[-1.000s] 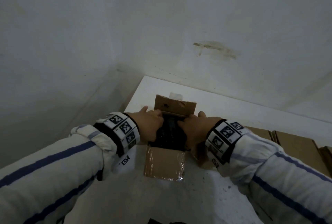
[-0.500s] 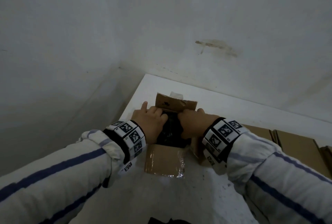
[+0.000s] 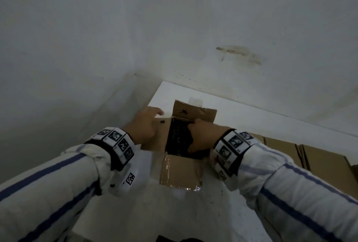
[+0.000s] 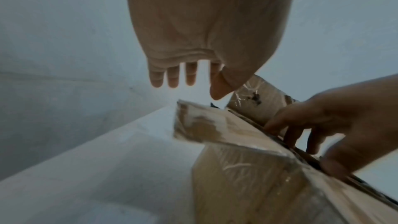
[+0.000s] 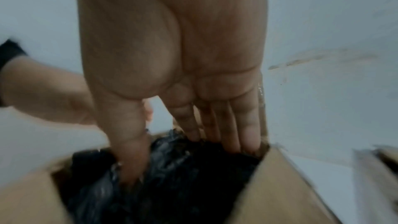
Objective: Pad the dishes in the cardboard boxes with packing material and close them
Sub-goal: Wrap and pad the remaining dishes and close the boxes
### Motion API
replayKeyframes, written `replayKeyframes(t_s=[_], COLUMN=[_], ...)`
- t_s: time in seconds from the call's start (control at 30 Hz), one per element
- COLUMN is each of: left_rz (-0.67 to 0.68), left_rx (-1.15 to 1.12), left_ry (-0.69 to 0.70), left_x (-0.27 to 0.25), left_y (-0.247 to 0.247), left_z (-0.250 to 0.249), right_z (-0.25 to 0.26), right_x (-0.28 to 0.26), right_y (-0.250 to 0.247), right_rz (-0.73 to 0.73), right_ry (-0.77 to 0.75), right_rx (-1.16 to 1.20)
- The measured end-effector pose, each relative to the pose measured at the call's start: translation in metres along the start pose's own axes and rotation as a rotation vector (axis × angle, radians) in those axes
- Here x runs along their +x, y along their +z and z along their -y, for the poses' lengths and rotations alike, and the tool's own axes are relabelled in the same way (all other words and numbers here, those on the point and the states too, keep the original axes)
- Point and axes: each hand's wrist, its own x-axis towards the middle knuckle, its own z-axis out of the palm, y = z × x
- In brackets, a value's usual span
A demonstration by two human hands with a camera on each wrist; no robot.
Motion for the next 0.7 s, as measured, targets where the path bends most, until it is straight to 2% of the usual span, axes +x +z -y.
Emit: replayKeyframes(t_s=[0.03, 0.1, 0.17, 0.2, 0.37, 0.43, 0.5, 0.6, 0.67, 0.7], left_rz=[-0.002, 0.105, 0.171, 0.161, 0.012, -0.001, 0.036, 0.137, 0.202, 0.224], left_rx=[-0.009, -0.023, -0.151, -0.237, -0.522, -0.666, -0.709, -0.598, -0.403, -0.252], left_ry=[-0.131, -0.359, -0.494, -0.521, -0.400, -0.352, -0.283, -0.184, -0.127, -0.103], left_x=[-0.004, -0.009, -0.014, -0.017, -0.029, -0.031, -0.032, -0.026, -0.019, -0.014], left_y=[-0.003, -0.004, -0.006, -0.008, -0.016, -0.017, -0.015, -0.004, 0.008, 0.015], left_z=[0.005, 0.013, 0.015, 0.014, -0.006, -0.018, -0.029, -0.045, -0.054, -0.056], right_z=[0.003, 0.014, 0.025, 0.029, 0.034, 0.028, 0.014, -0.019, -0.038, -0.046], right_x=[0.001, 0.003, 0.006, 0.007, 0.008, 0.009, 0.006, -0.003, -0.010, -0.013], right_y=[-0.006, -0.011, -0.005, 0.002, 0.020, 0.013, 0.002, -0.012, -0.014, -0.014], right_rz=[-0.052, -0.143, -0.118, -0.092, -0.028, 0.026, 0.011, -0.172, -0.255, -0.248], right_ry=[-0.033, -0.135, -0.222, -0.236, -0.197, -0.223, -0.238, -0.102, -0.004, 0.040], right_rx=[0.024, 0.045, -0.021, -0.072, -0.104, -0.069, 0.078, 0.282, 0.345, 0.359])
